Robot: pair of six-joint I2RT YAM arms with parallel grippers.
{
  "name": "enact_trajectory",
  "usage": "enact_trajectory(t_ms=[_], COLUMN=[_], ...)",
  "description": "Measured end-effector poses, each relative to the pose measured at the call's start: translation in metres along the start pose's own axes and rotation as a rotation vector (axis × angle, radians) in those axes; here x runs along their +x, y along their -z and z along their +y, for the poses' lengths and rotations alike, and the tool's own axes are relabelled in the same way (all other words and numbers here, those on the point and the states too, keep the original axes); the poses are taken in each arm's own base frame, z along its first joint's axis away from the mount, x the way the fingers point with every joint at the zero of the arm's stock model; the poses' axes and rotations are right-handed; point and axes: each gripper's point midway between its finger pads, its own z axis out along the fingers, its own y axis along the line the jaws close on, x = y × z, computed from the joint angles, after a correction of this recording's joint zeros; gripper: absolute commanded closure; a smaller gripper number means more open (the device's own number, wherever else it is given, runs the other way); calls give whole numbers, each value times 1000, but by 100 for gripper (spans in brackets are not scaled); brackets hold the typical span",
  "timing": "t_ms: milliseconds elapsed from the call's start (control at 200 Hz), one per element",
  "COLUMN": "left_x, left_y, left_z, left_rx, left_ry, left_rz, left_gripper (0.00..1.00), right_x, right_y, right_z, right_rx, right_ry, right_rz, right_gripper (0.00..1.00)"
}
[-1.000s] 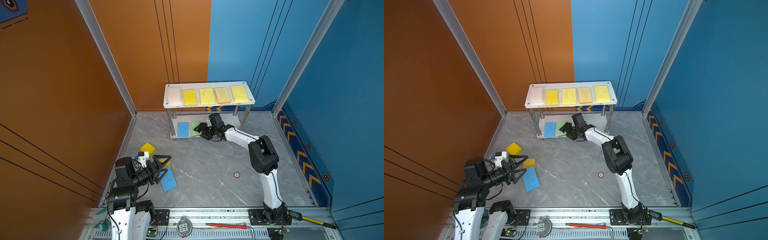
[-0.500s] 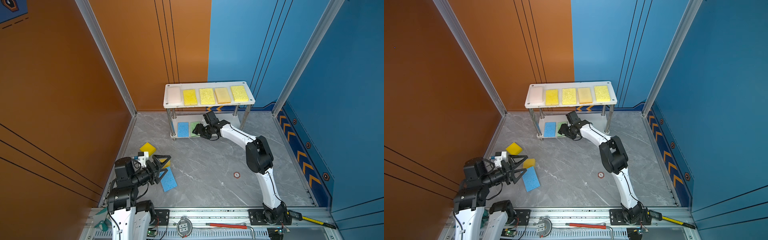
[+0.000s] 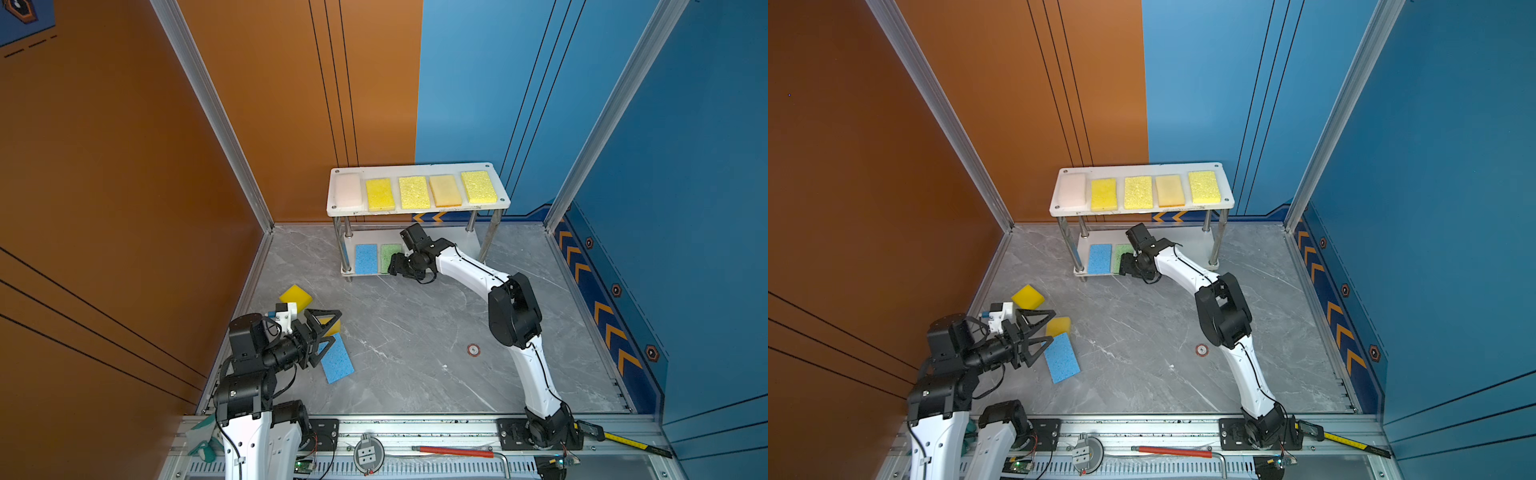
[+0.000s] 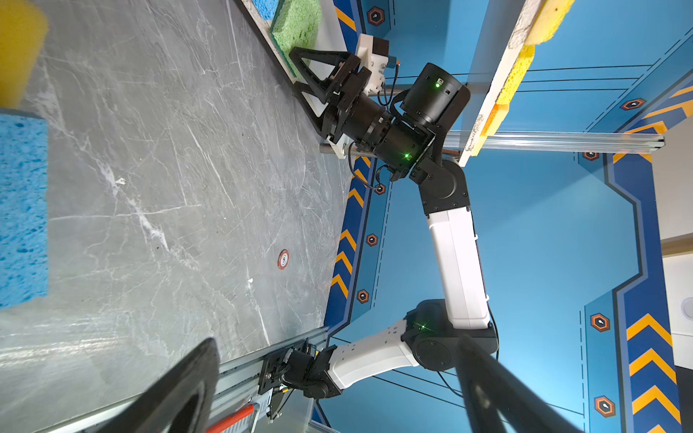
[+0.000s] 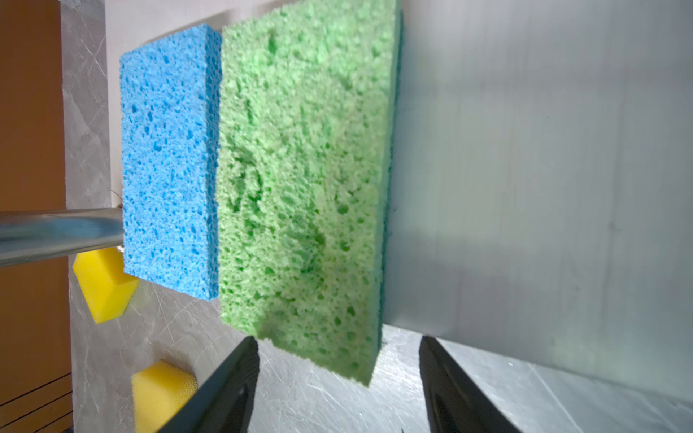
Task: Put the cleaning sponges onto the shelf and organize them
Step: 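Lay the green sponge beside the blue sponge on the lower shelf, open right gripper, then withdraw the open right gripper from the lower shelf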
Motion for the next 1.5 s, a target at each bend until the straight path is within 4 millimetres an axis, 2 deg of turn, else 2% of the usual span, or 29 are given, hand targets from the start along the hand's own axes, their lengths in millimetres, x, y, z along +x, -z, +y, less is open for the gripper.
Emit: enact_trajectory(t_ms=[205, 491, 551, 721, 901, 1191, 1341, 1502], left_x=[0, 1, 1, 1, 2, 1, 1, 0], left_y=[0, -1, -1, -1, -1, -3, -3, -4], left_z=[0, 5, 5, 5, 4, 6, 7, 7], left_rx=[0, -1, -1, -1, 3, -2, -6, -8], left_ry=[1, 9, 10, 10, 10, 15, 21, 20], left_rz=[-1, 3, 4, 5, 11, 18, 21, 22], left_gripper=[2, 2, 2, 2, 2, 2, 2, 2], right_x=[3, 26, 29, 32, 25, 22, 14, 8], right_y=[2, 26, 25, 23, 9, -23, -29, -27], right_z=[4, 9, 10, 14, 21, 14, 13, 15], right_rx=[12, 7, 6, -6, -31, -23, -32, -44], right_ry=[31, 28, 23, 13, -1, -37, -55, -64], right_rz=[-7, 8, 12, 16, 14, 40, 35, 25], right_gripper=[31, 40, 44, 69, 71, 72, 72, 72])
